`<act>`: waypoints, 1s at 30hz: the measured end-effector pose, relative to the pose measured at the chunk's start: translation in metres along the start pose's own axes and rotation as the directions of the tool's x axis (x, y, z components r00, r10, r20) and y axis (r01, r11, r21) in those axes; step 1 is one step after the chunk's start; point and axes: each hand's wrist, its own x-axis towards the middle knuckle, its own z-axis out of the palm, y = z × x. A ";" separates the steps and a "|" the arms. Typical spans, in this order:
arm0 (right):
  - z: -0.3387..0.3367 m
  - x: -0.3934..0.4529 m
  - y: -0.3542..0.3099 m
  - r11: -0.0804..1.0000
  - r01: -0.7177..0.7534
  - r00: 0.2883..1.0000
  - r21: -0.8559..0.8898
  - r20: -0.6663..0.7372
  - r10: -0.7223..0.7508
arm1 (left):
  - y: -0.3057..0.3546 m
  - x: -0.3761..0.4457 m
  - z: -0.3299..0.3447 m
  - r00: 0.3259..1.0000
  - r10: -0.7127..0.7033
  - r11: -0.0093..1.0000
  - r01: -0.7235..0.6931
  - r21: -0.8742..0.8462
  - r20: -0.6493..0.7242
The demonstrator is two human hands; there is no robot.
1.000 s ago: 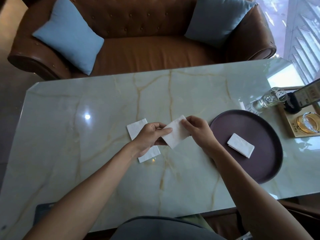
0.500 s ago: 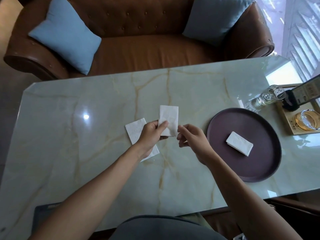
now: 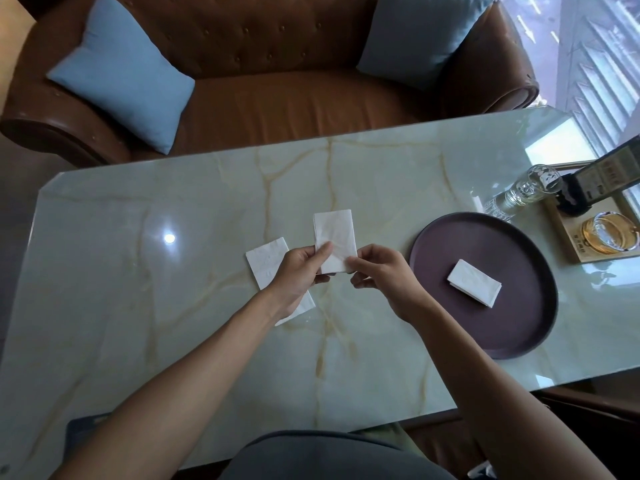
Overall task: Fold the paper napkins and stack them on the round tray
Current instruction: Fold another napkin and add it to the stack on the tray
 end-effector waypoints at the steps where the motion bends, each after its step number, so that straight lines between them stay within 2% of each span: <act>1: -0.001 0.000 0.000 1.000 0.005 1.000 -0.011 0.002 -0.005 | -0.001 -0.001 0.000 1.000 0.030 0.999 -0.030 0.023 -0.007; 7: 0.000 -0.001 0.002 1.000 -0.005 1.000 0.021 0.008 0.005 | -0.008 -0.001 0.004 0.978 0.191 0.965 -0.172 0.199 -0.081; 13: 0.000 -0.002 0.003 0.999 -0.021 0.999 0.027 0.031 0.020 | -0.009 -0.006 0.011 0.970 0.226 0.935 -0.190 0.299 -0.088; 18: 0.000 -0.001 0.004 0.998 -0.050 0.998 0.050 0.052 0.047 | -0.011 -0.009 0.017 0.952 0.279 0.868 -0.193 0.457 -0.127; 20: -0.001 -0.001 0.003 0.997 -0.069 0.996 0.044 0.058 0.066 | -0.010 -0.009 0.020 0.948 0.281 0.870 -0.187 0.457 -0.147; 23: -0.008 -0.001 -0.003 0.997 -0.046 0.999 -0.064 0.020 0.048 | -0.008 -0.005 0.016 0.967 0.236 0.903 -0.180 0.391 -0.099; 25: -0.018 -0.002 -0.011 0.964 0.010 1.000 -0.266 0.000 -0.010 | -0.002 0.001 0.005 0.956 0.283 0.868 -0.224 0.442 -0.072; 26: -0.023 -0.003 -0.017 0.907 0.047 0.999 -0.418 0.009 -0.047 | 0.005 0.005 -0.002 0.934 0.353 0.793 -0.272 0.544 -0.048; 27: -0.028 -0.005 -0.024 0.818 0.082 0.997 -0.570 0.037 -0.074 | 0.013 0.009 -0.006 0.899 0.438 0.665 -0.332 0.669 0.011; 29: -0.036 -0.008 -0.036 0.614 0.144 0.990 -0.776 0.107 -0.097 | 0.036 0.018 -0.006 0.781 0.564 0.268 -0.480 0.835 0.268; 30: -0.038 -0.010 -0.040 0.529 0.173 0.985 -0.831 0.143 -0.098 | 0.048 0.022 0.000 0.730 0.547 0.090 -0.538 0.838 0.409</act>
